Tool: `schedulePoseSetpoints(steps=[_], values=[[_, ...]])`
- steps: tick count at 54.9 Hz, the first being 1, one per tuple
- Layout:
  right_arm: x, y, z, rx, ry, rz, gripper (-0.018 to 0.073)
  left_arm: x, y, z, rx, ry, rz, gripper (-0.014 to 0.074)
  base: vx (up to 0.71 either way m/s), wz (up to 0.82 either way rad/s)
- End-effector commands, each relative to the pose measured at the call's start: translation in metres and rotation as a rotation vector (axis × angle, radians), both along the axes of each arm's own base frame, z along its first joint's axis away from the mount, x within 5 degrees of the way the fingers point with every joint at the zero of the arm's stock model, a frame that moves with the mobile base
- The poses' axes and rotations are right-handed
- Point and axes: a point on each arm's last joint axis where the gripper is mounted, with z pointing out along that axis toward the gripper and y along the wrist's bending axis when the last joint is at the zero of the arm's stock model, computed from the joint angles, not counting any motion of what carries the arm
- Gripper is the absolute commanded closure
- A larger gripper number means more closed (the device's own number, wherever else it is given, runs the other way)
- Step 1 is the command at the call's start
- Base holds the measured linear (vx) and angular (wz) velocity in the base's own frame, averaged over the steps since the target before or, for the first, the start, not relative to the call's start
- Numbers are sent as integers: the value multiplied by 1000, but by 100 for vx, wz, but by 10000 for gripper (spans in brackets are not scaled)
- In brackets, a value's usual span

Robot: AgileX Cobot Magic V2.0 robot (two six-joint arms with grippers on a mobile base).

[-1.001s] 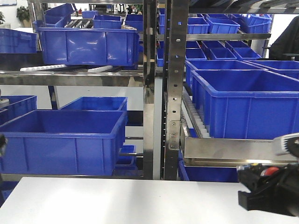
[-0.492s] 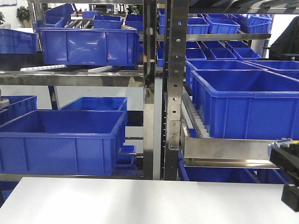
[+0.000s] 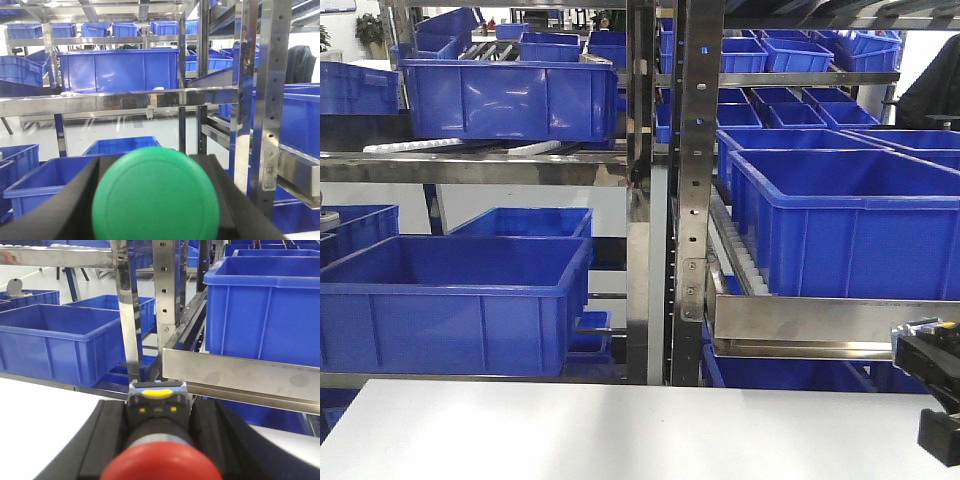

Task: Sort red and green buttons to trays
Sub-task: 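Drive the base away from the shelves holding both buttons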

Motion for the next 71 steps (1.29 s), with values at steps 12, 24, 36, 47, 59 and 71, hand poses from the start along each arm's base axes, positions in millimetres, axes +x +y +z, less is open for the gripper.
schedulePoseSetpoints(steps=[12,24,36,47,59,71], values=[[-2,1,19,18,-118,15,568,-2,-4,16,-26,-98,-41,596,0,0],[-2,1,19,18,-118,15,568,-2,-4,16,-26,-97,-40,596,0,0],[-2,1,19,18,-118,15,568,-2,-4,16,-26,-97,-40,596,-1,0],[-2,1,19,18,-118,15,568,-2,-3,16,-26,-92,-38,596,-3,1],[-2,1,19,18,-118,15,568,-2,-3,16,-26,-91,-38,596,-7,8],[-2,1,19,18,-118,15,568,-2,-3,16,-26,-91,-38,596,-11,19]])
